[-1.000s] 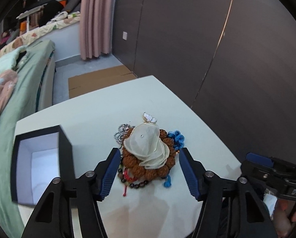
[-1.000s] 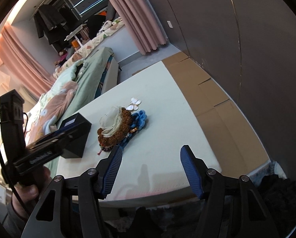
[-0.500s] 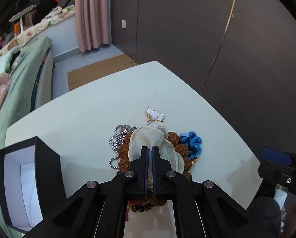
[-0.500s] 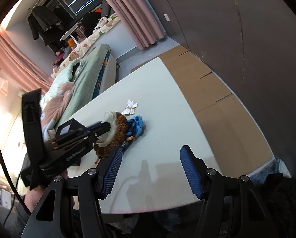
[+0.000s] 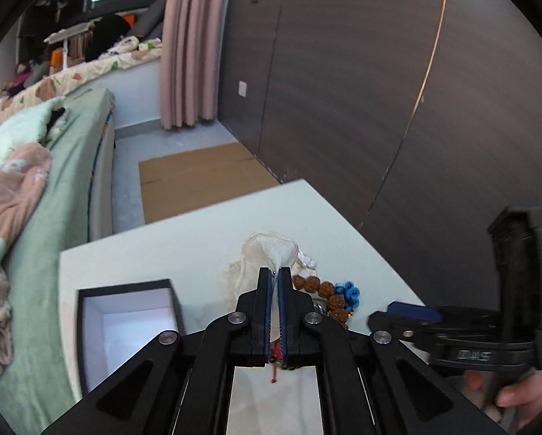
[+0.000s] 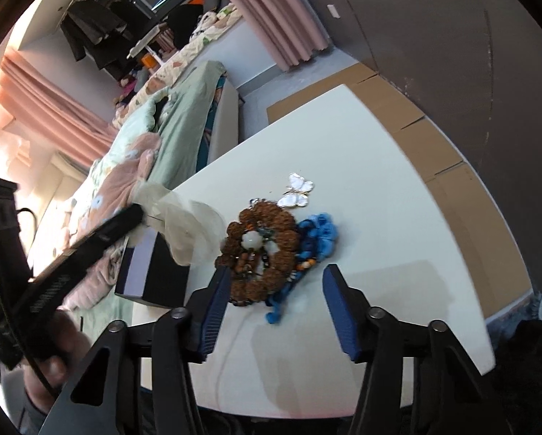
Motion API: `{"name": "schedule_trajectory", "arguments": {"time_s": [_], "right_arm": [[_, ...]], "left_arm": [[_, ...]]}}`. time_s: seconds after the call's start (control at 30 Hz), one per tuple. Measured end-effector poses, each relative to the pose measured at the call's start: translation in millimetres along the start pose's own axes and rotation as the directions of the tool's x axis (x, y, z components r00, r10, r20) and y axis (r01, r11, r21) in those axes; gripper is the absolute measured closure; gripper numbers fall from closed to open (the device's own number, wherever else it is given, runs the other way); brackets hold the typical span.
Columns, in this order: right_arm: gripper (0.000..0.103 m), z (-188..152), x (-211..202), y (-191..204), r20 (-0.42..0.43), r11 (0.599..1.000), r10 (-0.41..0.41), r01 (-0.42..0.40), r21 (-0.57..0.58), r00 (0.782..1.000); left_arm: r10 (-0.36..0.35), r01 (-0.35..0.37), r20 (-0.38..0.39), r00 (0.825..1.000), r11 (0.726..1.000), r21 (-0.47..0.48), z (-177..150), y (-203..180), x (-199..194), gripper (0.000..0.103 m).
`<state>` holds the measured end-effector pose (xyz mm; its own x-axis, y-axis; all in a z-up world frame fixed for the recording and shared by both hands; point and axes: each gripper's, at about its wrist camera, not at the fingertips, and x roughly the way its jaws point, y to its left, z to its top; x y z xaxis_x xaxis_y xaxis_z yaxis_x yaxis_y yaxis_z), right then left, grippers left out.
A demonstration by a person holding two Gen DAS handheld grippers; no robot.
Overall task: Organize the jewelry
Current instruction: 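Lift the white flower with the left tool while the right tool grasps the brown bead bracelet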
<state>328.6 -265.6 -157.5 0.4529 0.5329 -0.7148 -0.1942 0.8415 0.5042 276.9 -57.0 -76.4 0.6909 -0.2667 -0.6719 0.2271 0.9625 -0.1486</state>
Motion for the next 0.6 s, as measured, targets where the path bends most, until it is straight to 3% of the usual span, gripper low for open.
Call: {"name": "schedule_trajectory", "arguments": {"time_s": [0.27, 0.4, 0.47, 0.6], "right_arm": [[0.065, 9, 34, 14, -0.079, 0.994, -0.102, 0.1, -0.039, 0.992], [0.067, 9, 53, 20, -0.13, 0.982, -0.183, 0.176, -0.064, 0.975], [0.075, 8, 61, 21, -0.15, 0.976, -0.214, 0.206, -0.068, 0.965], [0.077, 8, 55, 21, -0.132, 0.973, -0.228, 0.222, -0.06, 0.965]], "left_arm": [[0.025, -0.024, 0.022, 0.999, 0.999, -0.028, 5, 21, -25, 0.1], [0.045, -0.043, 0.033, 0.998, 0.998, -0.037, 4, 28, -38, 0.1], [0.055, -0.054, 0.04, 0.998, 0.998, -0.038, 4, 32, -44, 0.1], [0.066, -0.064, 0.051, 0.997, 0.997, -0.04, 1, 38, -52, 0.1]]}}
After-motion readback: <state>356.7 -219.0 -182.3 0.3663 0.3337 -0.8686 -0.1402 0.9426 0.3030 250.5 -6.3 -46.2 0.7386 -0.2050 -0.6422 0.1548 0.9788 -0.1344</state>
